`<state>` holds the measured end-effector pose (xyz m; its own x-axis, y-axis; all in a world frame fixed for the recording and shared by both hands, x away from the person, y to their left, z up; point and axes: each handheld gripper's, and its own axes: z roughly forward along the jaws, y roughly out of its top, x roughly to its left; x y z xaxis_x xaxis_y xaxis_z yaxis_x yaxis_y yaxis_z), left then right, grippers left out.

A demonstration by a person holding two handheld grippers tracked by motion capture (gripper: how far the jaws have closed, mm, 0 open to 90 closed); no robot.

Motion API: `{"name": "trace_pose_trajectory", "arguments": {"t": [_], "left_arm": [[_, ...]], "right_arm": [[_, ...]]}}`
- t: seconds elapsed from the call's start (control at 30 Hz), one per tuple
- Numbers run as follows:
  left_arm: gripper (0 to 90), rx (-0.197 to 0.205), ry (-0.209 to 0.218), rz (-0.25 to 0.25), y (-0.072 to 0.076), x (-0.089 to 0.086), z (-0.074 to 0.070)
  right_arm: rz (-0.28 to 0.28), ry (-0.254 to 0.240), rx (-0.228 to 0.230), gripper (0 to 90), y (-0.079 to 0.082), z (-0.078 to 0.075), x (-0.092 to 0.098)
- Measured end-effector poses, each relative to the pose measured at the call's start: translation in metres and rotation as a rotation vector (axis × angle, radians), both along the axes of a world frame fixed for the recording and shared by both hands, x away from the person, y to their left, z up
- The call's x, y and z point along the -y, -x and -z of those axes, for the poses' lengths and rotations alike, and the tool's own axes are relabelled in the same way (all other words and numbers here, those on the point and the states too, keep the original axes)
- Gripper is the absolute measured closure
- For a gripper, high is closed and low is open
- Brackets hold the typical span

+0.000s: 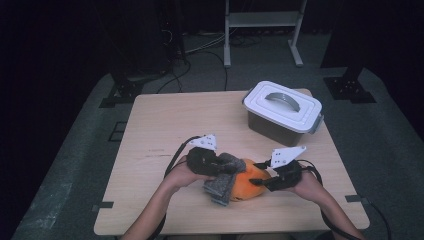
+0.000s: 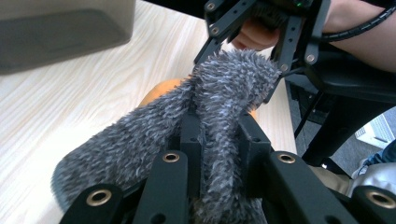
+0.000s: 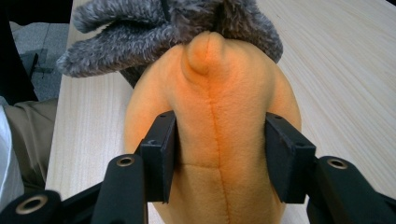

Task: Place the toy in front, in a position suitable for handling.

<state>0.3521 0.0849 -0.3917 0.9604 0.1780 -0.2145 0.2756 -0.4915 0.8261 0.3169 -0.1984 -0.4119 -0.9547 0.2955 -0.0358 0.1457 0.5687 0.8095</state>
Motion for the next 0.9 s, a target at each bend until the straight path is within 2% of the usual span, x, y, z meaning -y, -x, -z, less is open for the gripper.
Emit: {"name": "trace_pose_trajectory", "arguments": {"t": [0.13, 0.23, 0.33, 0.53, 0.67, 0.9], "left_arm": [[75.8, -0.007, -0.018, -0.016, -0.002, -0.006, 0.006], [75.8, -0.027, -0.009, -0.026, -0.003, -0.008, 0.011], [75.8, -0.028, -0.008, -0.025, -0.003, -0.008, 0.011], [75.8, -0.028, -0.013, -0.018, -0.002, -0.005, 0.010], [75.8, -0.026, -0.011, -0.013, -0.001, -0.003, 0.010], [75.8, -0.021, -0.016, -0.013, -0.001, -0.002, 0.009]], "right_arm": [[0.000, 0.005, -0.002, 48.0, 0.000, 0.000, 0.003], [0.003, 0.006, -0.006, 47.9, 0.001, 0.001, 0.005], [0.007, 0.001, -0.011, 46.8, 0.001, 0.001, 0.007], [0.019, 0.026, -0.015, 31.8, 0.002, -0.008, 0.006], [0.011, 0.031, -0.006, 28.0, 0.003, -0.016, 0.001], [-0.008, 0.098, 0.023, 25.0, 0.001, -0.022, -0.016]]}}
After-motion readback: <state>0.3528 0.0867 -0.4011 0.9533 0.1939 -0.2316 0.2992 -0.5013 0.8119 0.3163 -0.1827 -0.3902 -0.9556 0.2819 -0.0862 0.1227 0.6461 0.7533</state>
